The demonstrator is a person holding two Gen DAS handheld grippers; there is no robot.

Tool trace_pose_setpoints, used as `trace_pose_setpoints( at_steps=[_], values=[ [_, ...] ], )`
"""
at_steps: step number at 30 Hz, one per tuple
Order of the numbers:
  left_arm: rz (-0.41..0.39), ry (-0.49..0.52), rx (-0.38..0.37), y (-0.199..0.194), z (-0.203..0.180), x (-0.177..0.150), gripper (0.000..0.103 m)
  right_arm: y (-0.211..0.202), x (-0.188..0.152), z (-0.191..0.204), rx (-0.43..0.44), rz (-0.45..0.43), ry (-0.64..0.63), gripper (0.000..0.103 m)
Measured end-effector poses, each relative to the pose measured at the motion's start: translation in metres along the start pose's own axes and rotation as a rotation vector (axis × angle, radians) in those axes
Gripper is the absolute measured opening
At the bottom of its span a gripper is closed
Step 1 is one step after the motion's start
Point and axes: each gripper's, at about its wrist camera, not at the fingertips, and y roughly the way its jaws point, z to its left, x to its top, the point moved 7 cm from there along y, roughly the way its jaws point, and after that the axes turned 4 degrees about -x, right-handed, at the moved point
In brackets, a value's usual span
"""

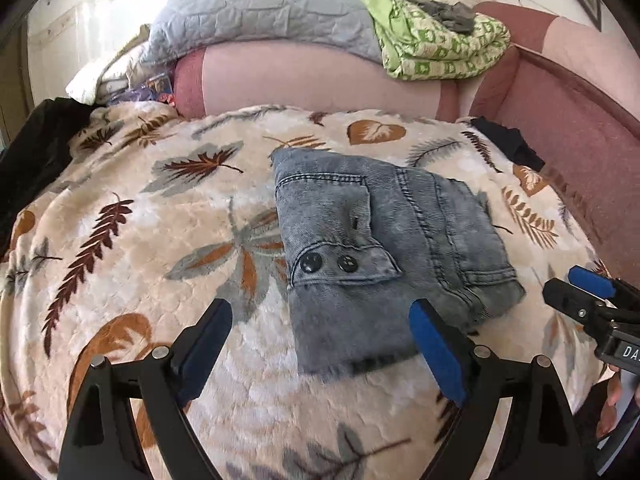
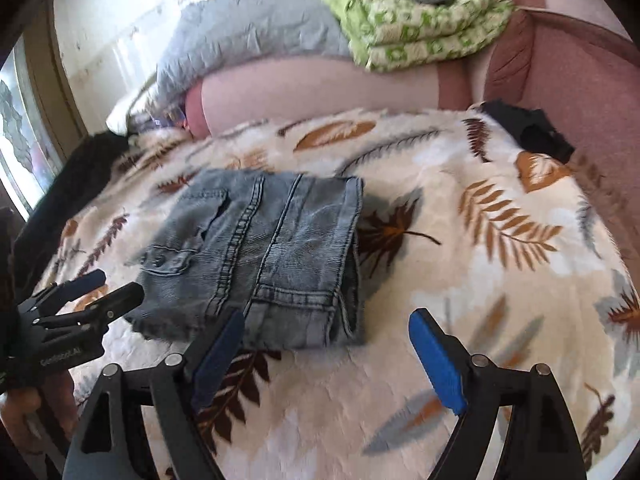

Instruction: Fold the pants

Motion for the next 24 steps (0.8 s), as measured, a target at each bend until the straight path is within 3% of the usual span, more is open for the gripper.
trace_pose_setpoints(
  at_steps=[5, 10, 15, 24],
  values=[
    [-0.013, 0.001, 0.032, -0.021, -0.003, -0.015, 0.090, -0.011, -0.017, -0.008, 0.010, -0.040, 0.043, 0.089],
    [-0.030, -0.026, 0.067, -0.042, -0.009, -0.030, 0.090, -0.014, -0.030, 0.001, 0.039, -0.035, -0.026, 0.090],
    [-0.044, -0.037, 0.084, -0.056, -0.020, -0.028, 0.091, -0.016, -0.038, -0.003, 0.062, -0.042, -0.020, 0.097],
    [-0.041, -0.051, 0.128, -0.060, -0.033, -0.020, 0.091, -0.027, -0.036, -0.016, 0.086, -0.077, -0.001, 0.099]
  ],
)
